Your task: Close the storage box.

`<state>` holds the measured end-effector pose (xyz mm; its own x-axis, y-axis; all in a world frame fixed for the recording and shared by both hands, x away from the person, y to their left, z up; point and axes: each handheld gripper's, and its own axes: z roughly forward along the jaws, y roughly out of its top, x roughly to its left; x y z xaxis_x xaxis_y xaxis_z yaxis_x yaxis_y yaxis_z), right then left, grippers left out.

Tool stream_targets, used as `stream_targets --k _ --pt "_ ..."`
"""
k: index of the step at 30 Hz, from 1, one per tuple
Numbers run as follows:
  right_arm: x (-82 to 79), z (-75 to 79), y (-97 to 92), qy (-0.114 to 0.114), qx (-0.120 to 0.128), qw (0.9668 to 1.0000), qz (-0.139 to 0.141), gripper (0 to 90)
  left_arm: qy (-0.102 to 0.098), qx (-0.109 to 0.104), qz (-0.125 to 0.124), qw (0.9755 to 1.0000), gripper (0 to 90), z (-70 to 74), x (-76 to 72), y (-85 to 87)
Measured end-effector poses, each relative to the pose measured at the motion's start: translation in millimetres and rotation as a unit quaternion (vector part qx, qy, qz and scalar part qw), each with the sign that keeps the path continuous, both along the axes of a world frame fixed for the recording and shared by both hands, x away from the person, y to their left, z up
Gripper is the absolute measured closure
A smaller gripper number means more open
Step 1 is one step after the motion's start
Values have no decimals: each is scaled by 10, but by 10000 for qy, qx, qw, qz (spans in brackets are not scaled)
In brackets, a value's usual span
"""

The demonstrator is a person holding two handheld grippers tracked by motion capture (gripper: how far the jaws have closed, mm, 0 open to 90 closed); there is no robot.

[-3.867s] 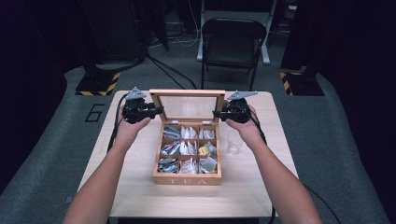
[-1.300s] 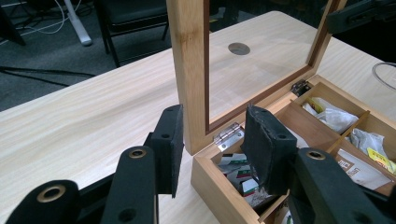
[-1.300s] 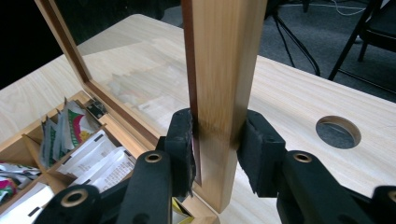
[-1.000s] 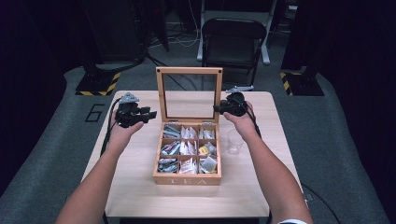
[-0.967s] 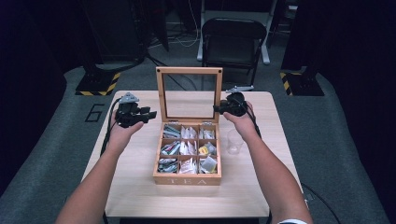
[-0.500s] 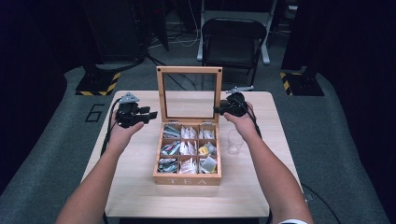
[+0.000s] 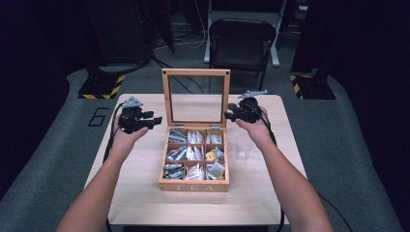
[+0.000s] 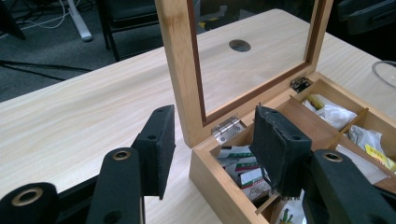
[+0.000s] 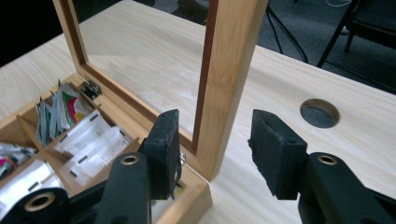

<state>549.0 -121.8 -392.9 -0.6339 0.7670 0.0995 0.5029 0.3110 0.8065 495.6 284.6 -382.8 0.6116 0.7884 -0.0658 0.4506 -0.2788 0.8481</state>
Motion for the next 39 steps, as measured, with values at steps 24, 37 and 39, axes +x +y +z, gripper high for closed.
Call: stream_targets --k 24,37,39 --pt "-468 93 -237 -338 -225 9988 286 490 23 26 36 10000 489 0 -127 86" --pt "-836 40 -151 -345 -155 9961 792 531 -14 47 0 10000 488 23 -177 50" --pt "-876 26 -135 -372 -142 9956 846 545 -6 44 -8 10000 488 28 -181 50"
